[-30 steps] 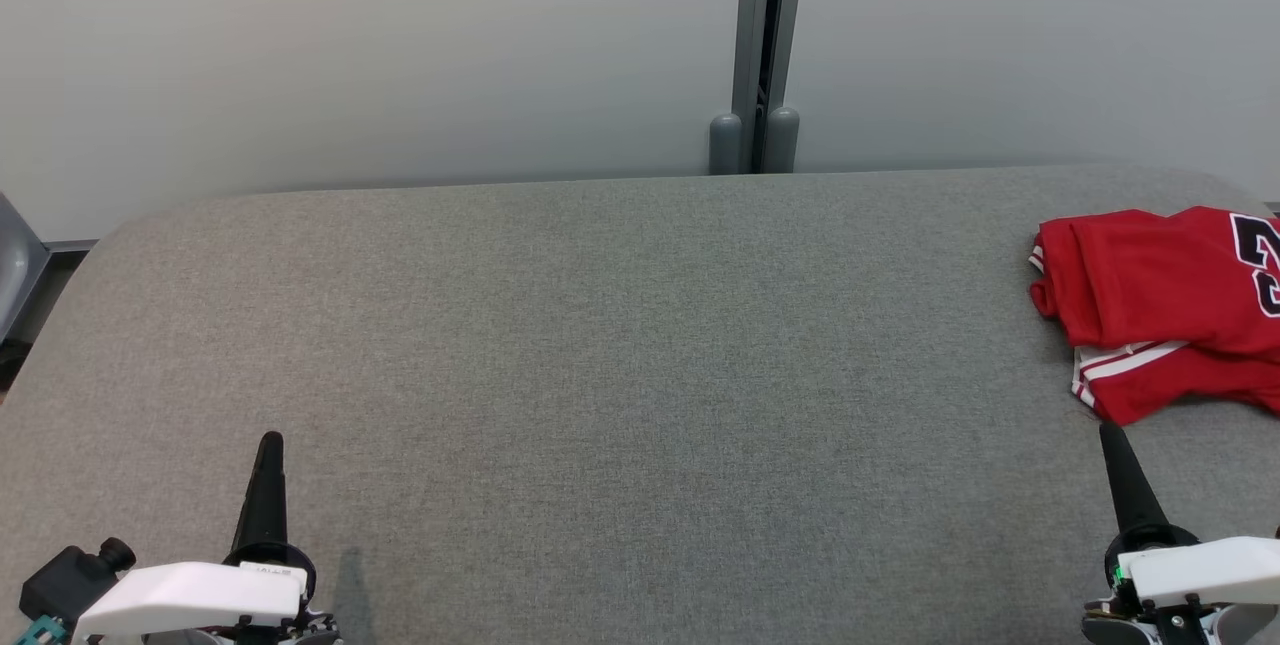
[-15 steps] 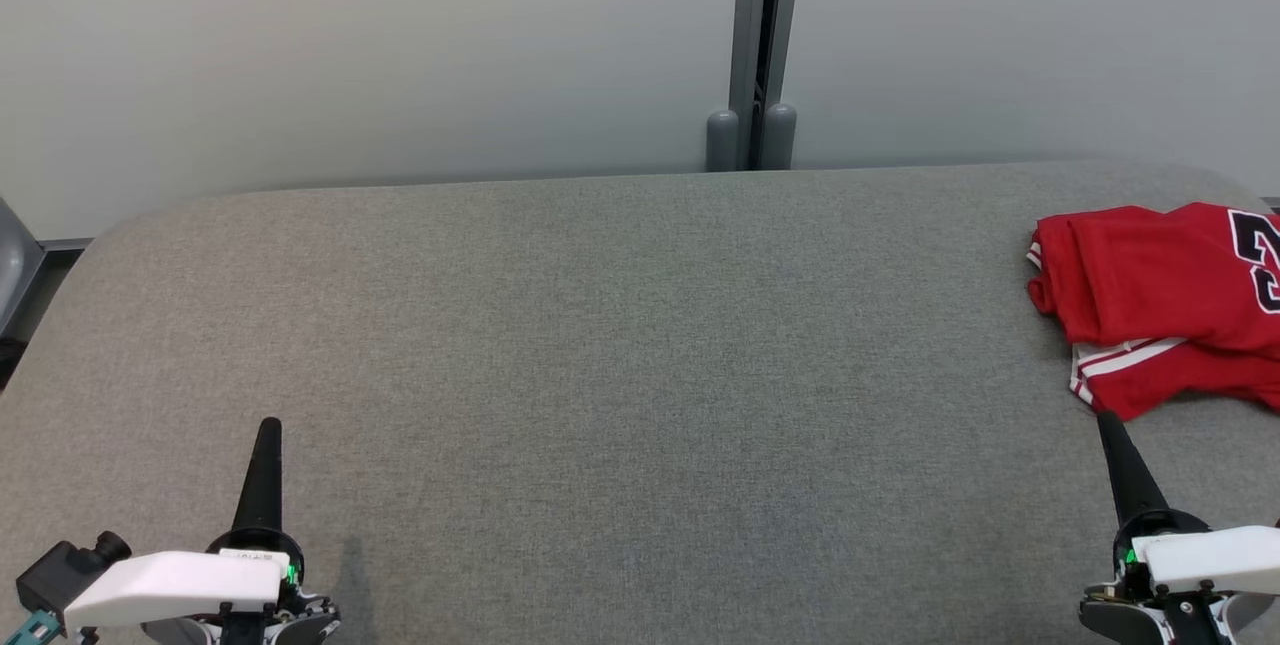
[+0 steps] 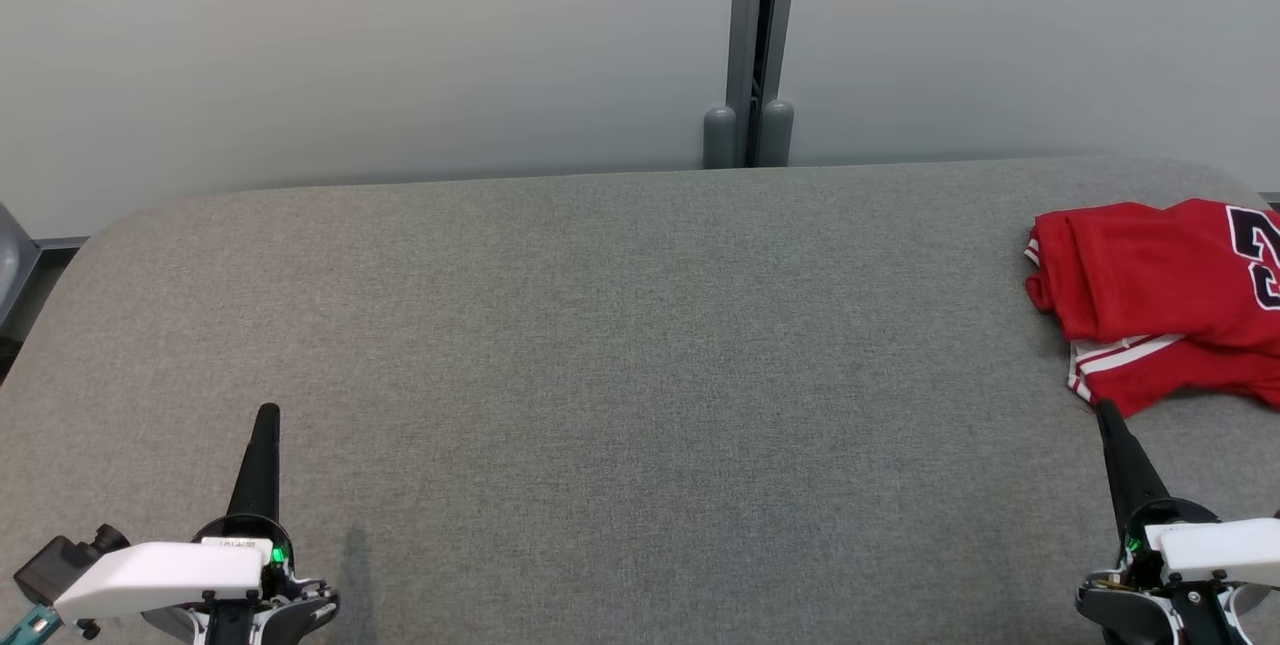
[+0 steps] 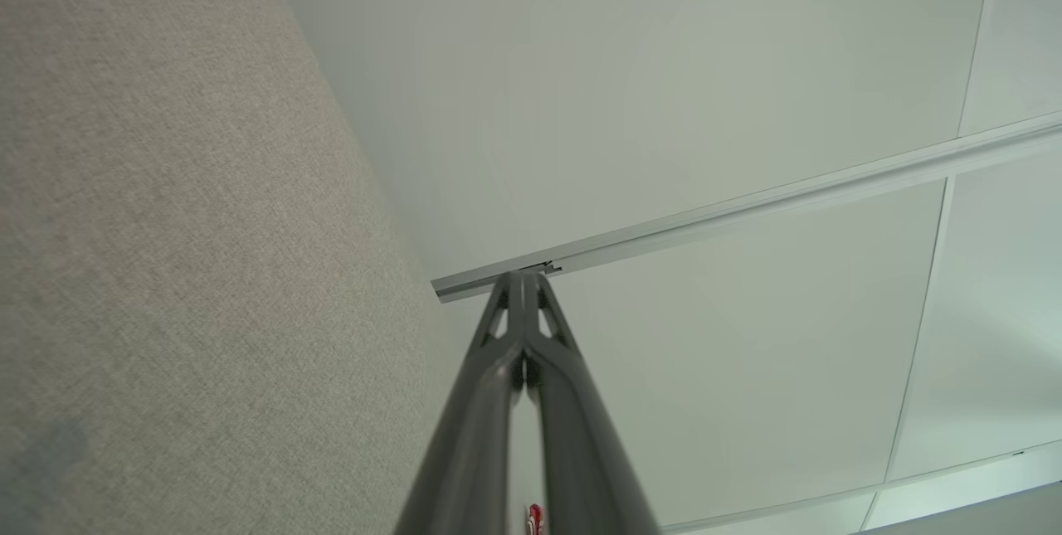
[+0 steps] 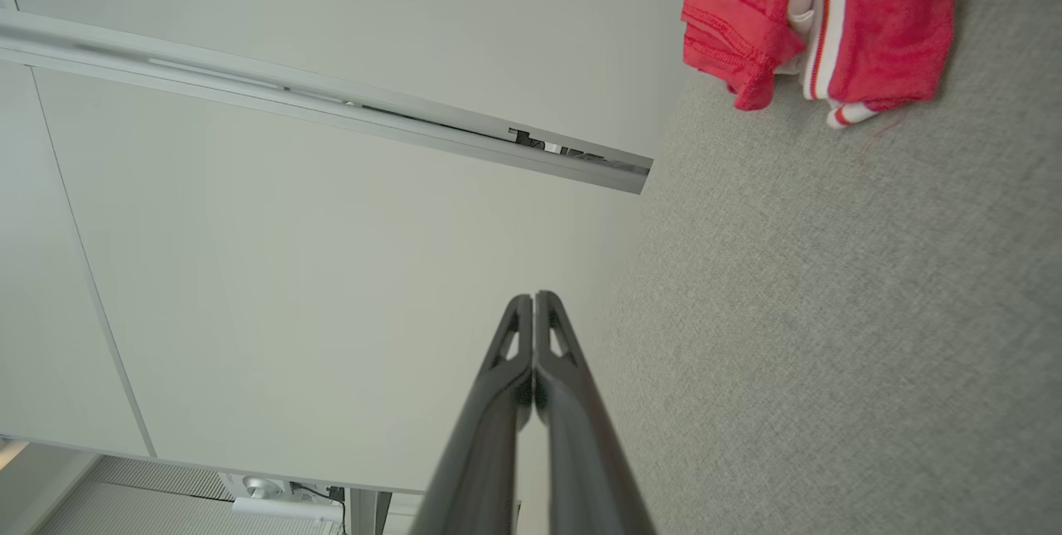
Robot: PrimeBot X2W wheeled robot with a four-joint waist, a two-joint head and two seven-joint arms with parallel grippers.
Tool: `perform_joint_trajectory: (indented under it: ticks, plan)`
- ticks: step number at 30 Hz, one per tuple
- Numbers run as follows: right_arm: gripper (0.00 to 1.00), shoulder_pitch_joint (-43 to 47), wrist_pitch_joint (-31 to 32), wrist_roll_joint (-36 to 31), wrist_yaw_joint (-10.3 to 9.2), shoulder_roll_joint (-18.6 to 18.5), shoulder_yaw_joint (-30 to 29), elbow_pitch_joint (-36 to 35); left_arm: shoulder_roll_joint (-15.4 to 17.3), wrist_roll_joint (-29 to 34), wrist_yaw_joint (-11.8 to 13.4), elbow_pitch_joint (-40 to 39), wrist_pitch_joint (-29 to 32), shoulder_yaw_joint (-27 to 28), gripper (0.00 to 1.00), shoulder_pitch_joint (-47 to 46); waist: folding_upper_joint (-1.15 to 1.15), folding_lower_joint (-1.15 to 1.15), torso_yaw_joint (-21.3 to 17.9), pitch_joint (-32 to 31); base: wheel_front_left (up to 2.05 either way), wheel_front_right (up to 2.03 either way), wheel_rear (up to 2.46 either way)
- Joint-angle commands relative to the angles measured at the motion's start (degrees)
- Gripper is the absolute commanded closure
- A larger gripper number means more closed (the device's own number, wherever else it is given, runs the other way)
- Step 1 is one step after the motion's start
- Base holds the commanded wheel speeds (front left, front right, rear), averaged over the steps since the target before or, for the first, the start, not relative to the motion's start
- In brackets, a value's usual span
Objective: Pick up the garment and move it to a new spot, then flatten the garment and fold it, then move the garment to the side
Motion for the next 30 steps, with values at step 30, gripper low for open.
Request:
perform_joint_trajectory:
  ticks: [30]
  plan:
    - [1.00, -2.38, 3.43, 12.24, 0.01, 0.45, -1.14, -0.22, 0.40, -13.40, -1.18, 0.18, 3.45, 0.81, 1.00, -2.94, 0.00, 0.00, -0.46, 0.57, 0.00, 0.00, 0.00]
